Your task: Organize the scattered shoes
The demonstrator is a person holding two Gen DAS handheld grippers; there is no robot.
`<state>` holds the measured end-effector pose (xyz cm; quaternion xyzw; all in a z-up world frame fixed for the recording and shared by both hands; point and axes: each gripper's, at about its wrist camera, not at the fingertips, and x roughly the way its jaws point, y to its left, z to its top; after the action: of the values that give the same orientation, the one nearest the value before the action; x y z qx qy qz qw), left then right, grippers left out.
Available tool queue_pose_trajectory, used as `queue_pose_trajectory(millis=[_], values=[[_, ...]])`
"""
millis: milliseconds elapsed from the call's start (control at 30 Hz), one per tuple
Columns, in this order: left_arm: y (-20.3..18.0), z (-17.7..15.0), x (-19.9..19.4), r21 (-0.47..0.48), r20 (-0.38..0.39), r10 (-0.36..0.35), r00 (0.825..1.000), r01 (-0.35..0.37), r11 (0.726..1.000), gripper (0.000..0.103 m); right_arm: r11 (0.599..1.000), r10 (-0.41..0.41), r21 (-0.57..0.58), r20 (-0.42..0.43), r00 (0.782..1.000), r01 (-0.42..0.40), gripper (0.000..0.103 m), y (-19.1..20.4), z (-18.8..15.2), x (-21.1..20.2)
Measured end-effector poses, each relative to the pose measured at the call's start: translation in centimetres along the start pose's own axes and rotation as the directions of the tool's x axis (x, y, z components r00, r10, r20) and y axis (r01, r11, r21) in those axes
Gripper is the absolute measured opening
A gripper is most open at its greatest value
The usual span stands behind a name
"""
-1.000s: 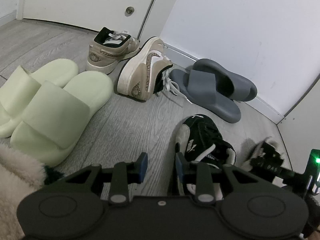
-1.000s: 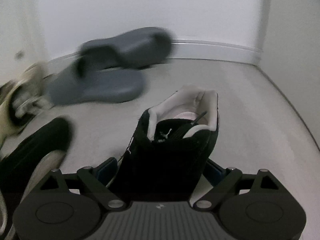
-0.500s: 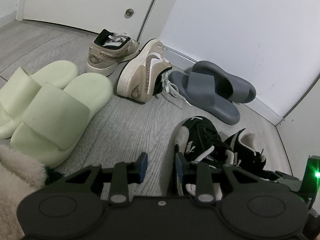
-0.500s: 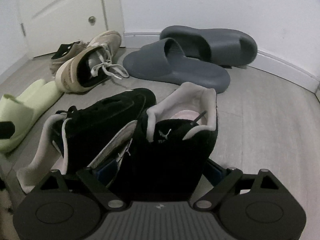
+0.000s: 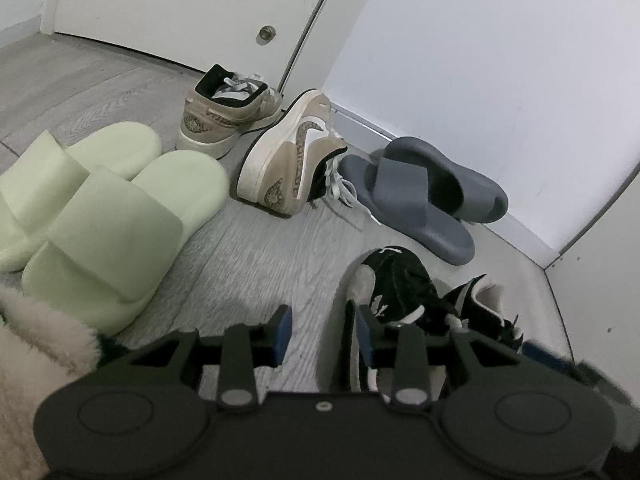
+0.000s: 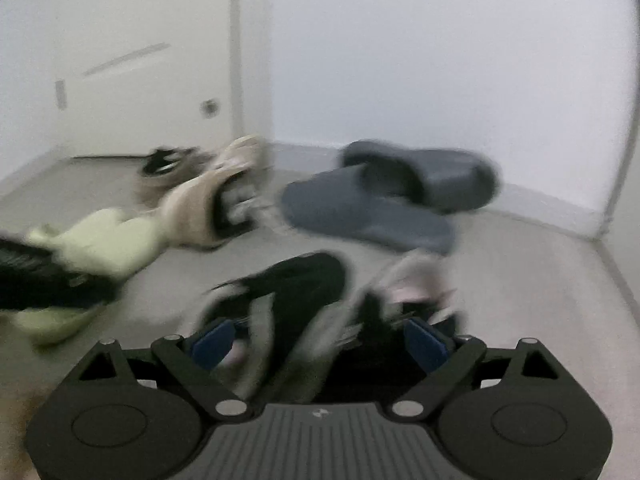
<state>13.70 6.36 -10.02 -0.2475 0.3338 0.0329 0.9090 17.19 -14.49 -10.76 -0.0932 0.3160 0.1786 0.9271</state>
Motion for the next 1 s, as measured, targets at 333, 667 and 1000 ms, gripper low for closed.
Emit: queue_pose_trajectory(millis=[333, 667, 1000], values=[[0.4, 0.2, -0.2, -0.034, 0.006, -0.024, 1.0, 0.024, 0.999, 0.036, 0.997, -0.05, -0.068, -0.1, 0.994, 0.043, 0.066, 2.2, 1.1, 6.2], [0.9, 0.2, -0.3, -0.067, 0.018, -0.034, 0.999, 0.035, 0.997, 0.036, 0.989, -0.12, -0.088, 0.025, 0.992, 0.122, 0.021, 2.6, 0.0, 7.8], [1.2, 0.2, -0.4, -0.094, 0.044, -0.033, 0.998, 0.038, 0.995, 0.036, 0.997, -0.08, -0.001, 0.226, 0.971, 0.083, 0.019, 1.5, 2.1, 3.2]])
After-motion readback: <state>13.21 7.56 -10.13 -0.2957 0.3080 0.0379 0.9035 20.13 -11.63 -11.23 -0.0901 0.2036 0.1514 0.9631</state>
